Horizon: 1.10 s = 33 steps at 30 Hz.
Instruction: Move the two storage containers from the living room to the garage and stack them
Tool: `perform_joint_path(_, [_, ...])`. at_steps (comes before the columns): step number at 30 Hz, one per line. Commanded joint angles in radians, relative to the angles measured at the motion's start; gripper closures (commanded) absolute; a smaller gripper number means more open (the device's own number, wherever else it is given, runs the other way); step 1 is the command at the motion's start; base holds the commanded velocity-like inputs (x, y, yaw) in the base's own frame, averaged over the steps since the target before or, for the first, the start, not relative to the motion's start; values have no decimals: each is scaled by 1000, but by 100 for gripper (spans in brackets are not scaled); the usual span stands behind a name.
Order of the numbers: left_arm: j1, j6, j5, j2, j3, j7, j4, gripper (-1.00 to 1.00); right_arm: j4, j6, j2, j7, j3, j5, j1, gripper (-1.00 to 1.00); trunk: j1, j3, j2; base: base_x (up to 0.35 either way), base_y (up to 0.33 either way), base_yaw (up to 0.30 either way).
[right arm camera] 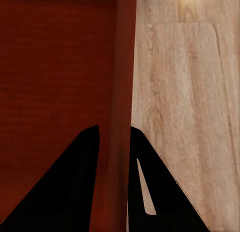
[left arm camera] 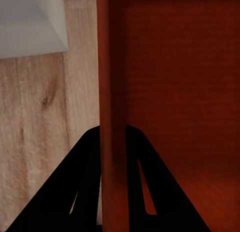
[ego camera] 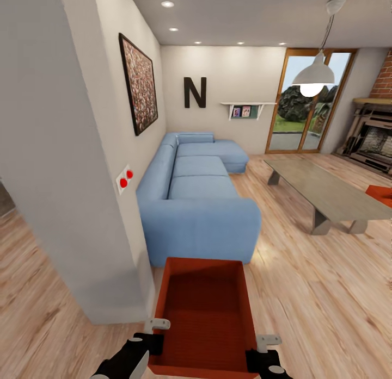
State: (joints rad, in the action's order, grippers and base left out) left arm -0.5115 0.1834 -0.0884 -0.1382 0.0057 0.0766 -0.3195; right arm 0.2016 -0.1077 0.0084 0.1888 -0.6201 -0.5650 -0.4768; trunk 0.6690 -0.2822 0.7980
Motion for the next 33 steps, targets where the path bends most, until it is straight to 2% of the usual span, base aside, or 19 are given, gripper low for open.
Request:
perform_joint_path(1, [0, 7, 6, 0, -13, 8, 2, 100, 1, -7, -1, 15, 11, 5, -2, 100, 0, -1, 1, -334, 0, 0])
perform_joint_path(20, [1, 3, 5, 0, -13, 6, 2, 100, 1, -7, 0, 14, 11, 5, -2, 100, 0, -1, 1, -308, 0, 6])
perform_joint_path(33, [1, 1, 4, 0, -13, 7, 2, 100, 1, -7, 1, 14, 11, 7, -2, 100, 0, -1, 1, -18, 0, 269])
